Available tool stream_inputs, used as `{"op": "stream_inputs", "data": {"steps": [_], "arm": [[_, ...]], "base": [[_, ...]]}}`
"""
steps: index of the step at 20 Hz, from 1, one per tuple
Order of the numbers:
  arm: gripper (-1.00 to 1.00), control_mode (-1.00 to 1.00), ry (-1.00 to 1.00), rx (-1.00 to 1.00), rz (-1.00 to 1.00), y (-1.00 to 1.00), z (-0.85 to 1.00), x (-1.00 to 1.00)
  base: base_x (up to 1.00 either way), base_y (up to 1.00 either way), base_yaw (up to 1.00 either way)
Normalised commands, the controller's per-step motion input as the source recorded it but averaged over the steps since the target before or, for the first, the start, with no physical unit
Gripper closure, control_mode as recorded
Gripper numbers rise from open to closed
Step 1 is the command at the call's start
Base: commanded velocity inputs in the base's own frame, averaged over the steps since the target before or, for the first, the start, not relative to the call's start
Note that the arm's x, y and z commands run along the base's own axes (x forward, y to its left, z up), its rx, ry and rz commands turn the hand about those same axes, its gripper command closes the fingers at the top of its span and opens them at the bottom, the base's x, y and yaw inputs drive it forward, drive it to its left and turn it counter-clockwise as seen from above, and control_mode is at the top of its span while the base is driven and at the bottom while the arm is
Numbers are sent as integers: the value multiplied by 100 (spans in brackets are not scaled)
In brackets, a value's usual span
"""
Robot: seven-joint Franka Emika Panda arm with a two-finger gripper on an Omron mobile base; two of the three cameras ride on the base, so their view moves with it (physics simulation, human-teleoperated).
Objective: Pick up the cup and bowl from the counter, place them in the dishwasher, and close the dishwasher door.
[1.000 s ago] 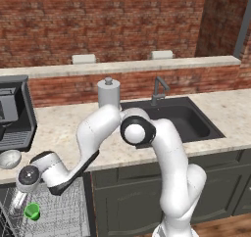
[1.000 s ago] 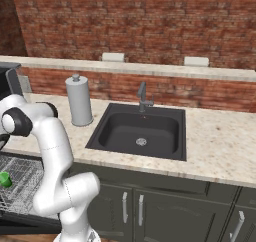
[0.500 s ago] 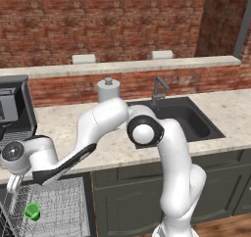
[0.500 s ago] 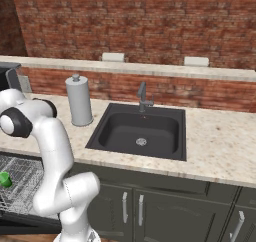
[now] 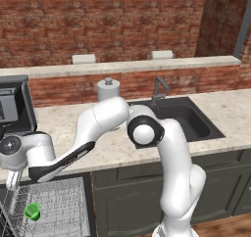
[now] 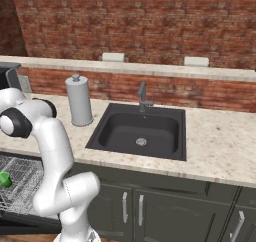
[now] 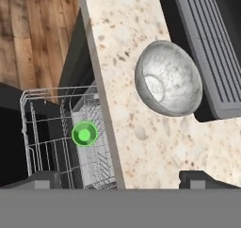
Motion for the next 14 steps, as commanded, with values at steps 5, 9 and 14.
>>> {"op": "stream_inputs", "data": {"steps": [5, 9, 14], "arm": [[-100, -100, 0, -6, 4, 1, 0, 4], [-100, -100, 0, -17, 0, 1, -2, 17], [-100, -100, 0, -20, 0, 10, -3, 37]], "base": [[0, 0, 0], [0, 0, 0], [0, 0, 0]]}}
